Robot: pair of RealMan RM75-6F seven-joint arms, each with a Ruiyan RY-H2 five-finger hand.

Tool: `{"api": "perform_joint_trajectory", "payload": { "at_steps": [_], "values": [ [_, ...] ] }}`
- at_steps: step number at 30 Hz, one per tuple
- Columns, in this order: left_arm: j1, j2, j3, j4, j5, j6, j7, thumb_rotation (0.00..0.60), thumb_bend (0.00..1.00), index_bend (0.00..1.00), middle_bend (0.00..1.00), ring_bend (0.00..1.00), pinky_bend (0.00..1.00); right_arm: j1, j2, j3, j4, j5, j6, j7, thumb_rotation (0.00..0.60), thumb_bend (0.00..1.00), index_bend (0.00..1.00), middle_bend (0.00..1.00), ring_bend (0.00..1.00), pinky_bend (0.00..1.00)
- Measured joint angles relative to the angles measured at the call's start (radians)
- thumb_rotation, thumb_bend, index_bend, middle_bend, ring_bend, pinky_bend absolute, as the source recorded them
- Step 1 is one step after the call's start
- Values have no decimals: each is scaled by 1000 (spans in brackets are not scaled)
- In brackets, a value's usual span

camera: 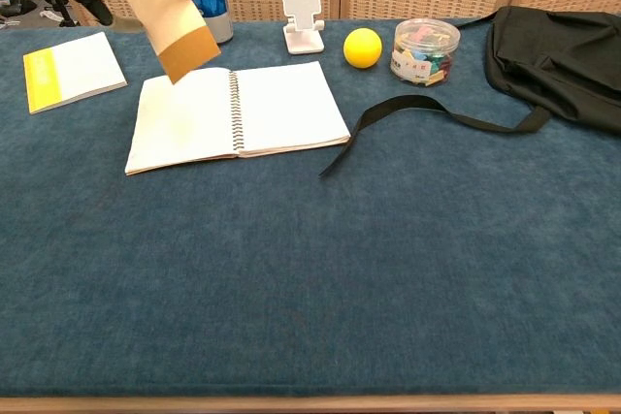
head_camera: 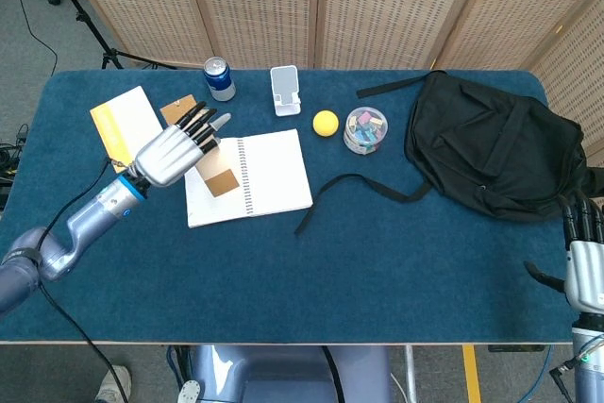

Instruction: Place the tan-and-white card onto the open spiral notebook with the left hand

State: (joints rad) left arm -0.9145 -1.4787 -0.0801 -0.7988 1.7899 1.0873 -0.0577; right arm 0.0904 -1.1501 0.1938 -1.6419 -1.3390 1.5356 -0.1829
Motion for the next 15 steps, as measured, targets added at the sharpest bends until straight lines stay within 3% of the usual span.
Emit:
{"api": "perform_joint_trajectory", "payload": {
  "at_steps": [8,15],
  "values": [
    [-105,-211,66,308,33,-103,-203,600,248,735,0,0,0,7,-9,25,22,53,-11,-9,600,0,17,0,0,0],
    [-158,-394,162,540,65,-158,-342,600,248,735,0,0,0,10,-7,41,43,90,-25,2,600,0,17,0,0,0]
  ]
}}
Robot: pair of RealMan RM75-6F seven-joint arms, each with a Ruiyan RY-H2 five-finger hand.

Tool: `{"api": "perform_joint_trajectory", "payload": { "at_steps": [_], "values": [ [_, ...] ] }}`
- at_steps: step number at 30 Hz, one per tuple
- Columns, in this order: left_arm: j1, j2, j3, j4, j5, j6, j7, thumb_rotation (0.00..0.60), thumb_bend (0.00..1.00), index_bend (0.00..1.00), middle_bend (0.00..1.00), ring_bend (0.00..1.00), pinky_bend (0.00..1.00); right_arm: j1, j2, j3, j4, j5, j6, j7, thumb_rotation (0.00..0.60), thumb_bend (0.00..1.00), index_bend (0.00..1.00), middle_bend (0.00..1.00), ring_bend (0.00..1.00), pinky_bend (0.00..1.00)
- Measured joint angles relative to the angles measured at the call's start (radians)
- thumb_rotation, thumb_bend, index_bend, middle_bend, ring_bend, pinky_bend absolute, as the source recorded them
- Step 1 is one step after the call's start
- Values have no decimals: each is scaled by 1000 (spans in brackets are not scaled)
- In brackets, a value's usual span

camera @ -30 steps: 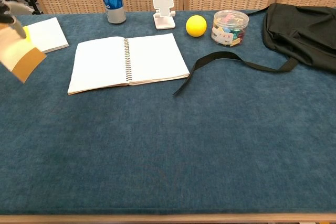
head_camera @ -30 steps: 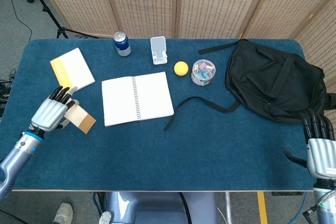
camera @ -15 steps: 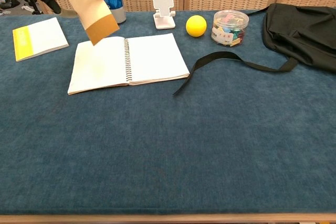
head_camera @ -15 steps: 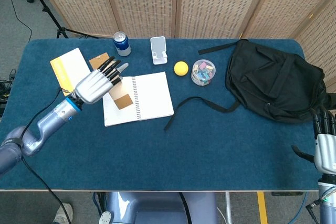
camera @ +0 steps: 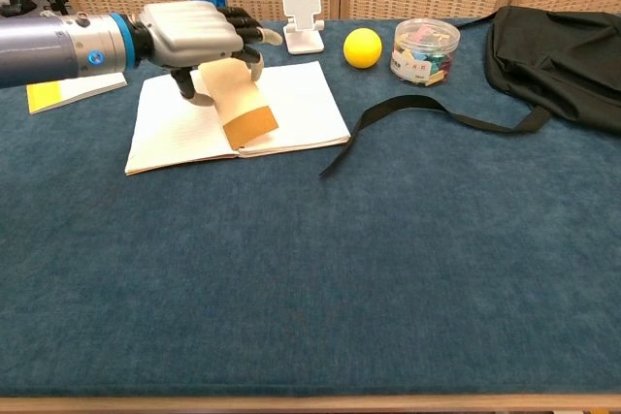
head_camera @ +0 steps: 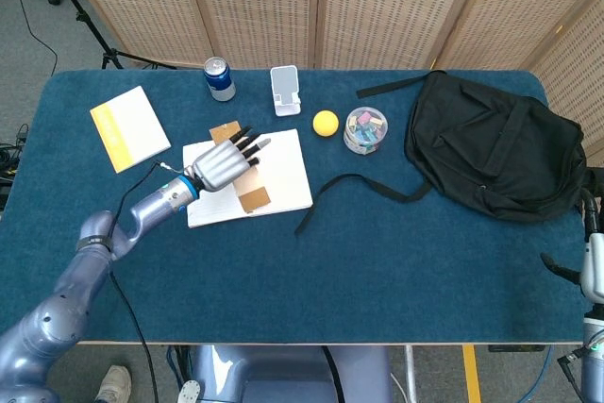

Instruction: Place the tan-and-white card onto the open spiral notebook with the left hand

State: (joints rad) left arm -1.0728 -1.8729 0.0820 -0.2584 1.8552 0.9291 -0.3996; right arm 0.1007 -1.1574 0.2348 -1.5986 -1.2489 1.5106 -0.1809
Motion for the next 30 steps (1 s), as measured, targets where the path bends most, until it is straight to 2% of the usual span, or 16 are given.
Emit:
{"api": "perform_joint_trajectory", "payload": {
  "at_steps": [9,18,30],
  "values": [
    [-57,-79,44,90,-9,-34,-33,600,248,735,0,0,0,-5,8,6,5,17,0,16,600,0,17,0,0,0],
    [-81,-96,89,120,-2,-47,-15,600,248,732,0,0,0,-9,11,10,8,26,5,21,600,0,17,0,0,0],
    [-88,-94,117,143,-8,-64,-13,600,246,729,0,0,0,-9,11,14,13,35,6,19,600,0,16,0,0,0]
  ]
}}
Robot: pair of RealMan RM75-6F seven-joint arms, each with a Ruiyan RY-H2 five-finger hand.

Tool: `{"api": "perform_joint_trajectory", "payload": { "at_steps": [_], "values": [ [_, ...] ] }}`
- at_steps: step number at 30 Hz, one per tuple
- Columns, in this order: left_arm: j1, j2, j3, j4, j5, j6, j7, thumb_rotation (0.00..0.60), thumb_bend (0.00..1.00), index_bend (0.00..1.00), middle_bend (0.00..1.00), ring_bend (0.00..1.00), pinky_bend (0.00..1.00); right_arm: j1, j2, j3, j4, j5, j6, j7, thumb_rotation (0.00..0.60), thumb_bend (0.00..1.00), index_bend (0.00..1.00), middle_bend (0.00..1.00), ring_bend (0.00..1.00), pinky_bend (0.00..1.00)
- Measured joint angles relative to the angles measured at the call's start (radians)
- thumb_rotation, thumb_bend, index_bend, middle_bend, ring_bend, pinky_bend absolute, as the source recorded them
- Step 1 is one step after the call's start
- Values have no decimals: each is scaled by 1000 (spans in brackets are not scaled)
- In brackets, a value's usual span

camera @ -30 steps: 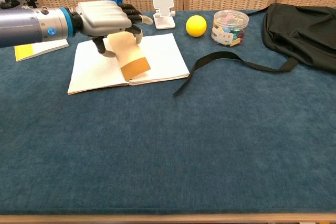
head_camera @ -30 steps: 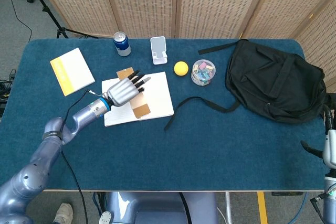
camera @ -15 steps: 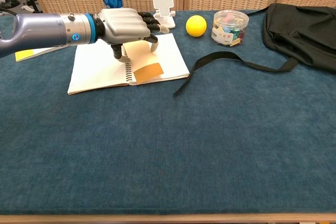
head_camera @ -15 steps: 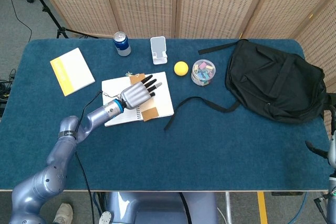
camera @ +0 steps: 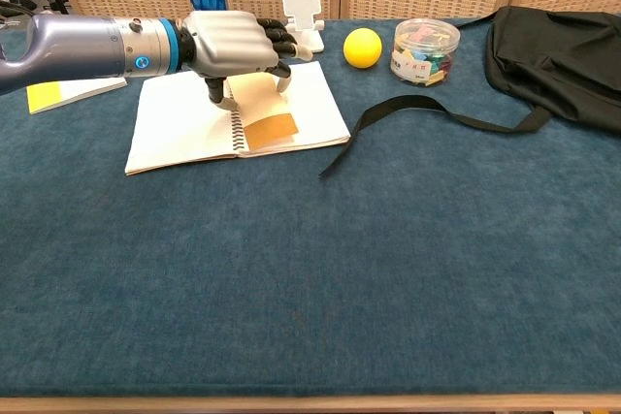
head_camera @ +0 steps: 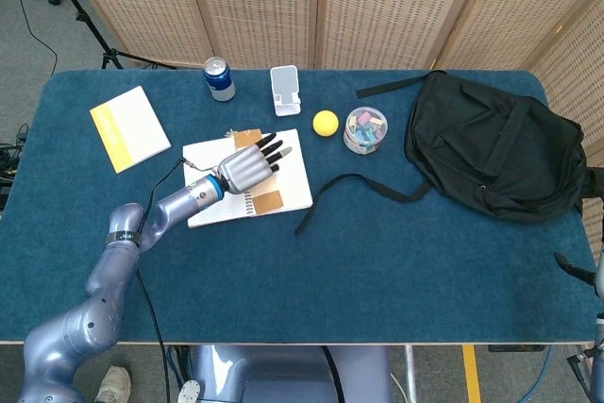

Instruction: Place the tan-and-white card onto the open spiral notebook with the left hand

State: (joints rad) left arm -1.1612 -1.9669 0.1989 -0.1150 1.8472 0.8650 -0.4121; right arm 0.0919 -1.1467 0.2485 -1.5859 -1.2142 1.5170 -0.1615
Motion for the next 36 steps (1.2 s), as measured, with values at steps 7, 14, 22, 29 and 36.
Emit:
{"api": "perform_joint_trajectory", "payload": {
  "at_steps": [7,14,22,29,36],
  "values": [
    [3,-1,14,7,-1,-2,11,600,243,706,0,0,0,5,-4,-2,4,7,-10,-7,600,0,17,0,0,0],
    [2,-7,14,15,-15,-6,39,600,242,452,0,0,0,2,-3,0,2,8,-3,-7,600,0,17,0,0,0],
    [5,-1,13,11,-31,-5,49,600,239,205,0,0,0,3,-3,-1,2,9,-7,-5,600,0,17,0,0,0],
    [7,2,13,6,-39,11,43,600,221,83,0,0,0,2,-3,-3,0,7,-4,-8,600,0,17,0,0,0],
    [16,17,-14,-30,-71,59,-36,600,227,82,0,0,0,1,-1,-5,-3,2,-3,-3,600,0,16,0,0,0]
  ]
}}
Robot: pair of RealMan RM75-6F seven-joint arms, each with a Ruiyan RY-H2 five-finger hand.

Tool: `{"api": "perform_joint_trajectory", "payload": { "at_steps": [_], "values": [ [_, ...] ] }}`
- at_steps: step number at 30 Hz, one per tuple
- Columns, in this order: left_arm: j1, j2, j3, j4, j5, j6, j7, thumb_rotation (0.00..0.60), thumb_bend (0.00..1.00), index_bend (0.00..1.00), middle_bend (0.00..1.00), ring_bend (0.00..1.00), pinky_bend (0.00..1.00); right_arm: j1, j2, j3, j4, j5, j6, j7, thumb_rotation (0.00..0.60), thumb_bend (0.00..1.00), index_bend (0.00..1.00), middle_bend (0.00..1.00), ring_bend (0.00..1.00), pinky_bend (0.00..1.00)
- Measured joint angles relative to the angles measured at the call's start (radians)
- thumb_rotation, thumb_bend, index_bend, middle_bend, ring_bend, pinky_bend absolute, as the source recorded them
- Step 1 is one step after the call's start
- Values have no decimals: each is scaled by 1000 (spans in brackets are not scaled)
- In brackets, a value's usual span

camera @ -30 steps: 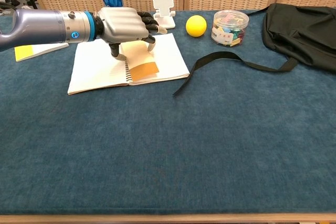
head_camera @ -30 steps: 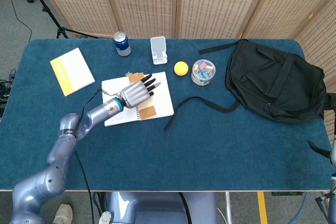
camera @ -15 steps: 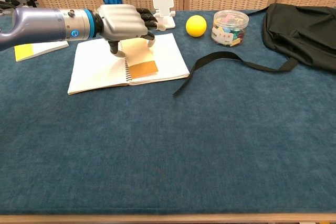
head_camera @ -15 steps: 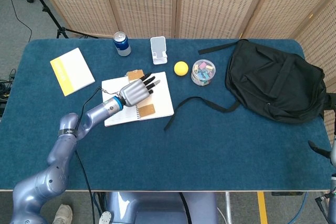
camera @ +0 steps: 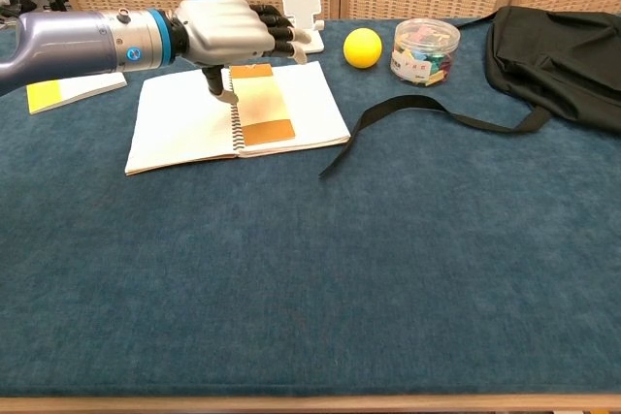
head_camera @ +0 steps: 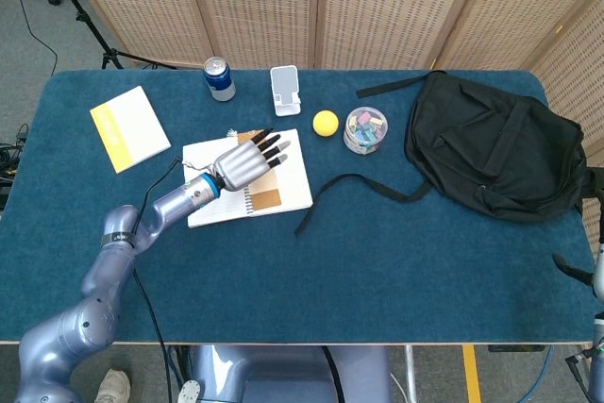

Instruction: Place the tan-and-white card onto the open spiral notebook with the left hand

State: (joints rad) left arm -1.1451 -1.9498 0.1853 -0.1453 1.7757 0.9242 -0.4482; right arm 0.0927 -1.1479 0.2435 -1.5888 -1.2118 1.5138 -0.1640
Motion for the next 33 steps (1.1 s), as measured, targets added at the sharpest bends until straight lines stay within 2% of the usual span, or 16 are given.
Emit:
{"api": "perform_joint_trajectory", "payload": {
  "at_steps": [5,8,14,16,21,25,33],
  "values": [
    [10,51,-21,-101,-25,41,-125,600,245,87,0,0,0,-1,2,-3,-3,-7,0,6,600,0,17,0,0,0],
    [13,109,-27,-214,-39,39,-166,600,254,87,0,0,0,-1,3,-5,-6,-13,1,8,600,0,17,0,0,0],
    [2,284,-39,-583,-94,-74,-174,600,296,87,0,0,1,-2,6,-12,-14,-25,1,10,600,0,17,0,0,0],
    [-1,359,-51,-752,-139,-142,-142,600,300,87,0,0,1,-2,7,-14,-17,-29,2,13,600,0,17,0,0,0],
    [6,481,-88,-992,-270,-259,-23,600,302,87,0,0,1,-3,9,-16,-20,-34,2,16,600,0,17,0,0,0],
    [40,512,-127,-1063,-362,-292,66,600,302,87,0,0,1,-3,11,-16,-20,-34,0,21,600,0,17,0,0,0],
    [66,511,-155,-1084,-397,-327,107,600,302,87,0,0,22,-3,12,-16,-19,-31,-1,24,600,0,17,0,0,0]
  ]
}}
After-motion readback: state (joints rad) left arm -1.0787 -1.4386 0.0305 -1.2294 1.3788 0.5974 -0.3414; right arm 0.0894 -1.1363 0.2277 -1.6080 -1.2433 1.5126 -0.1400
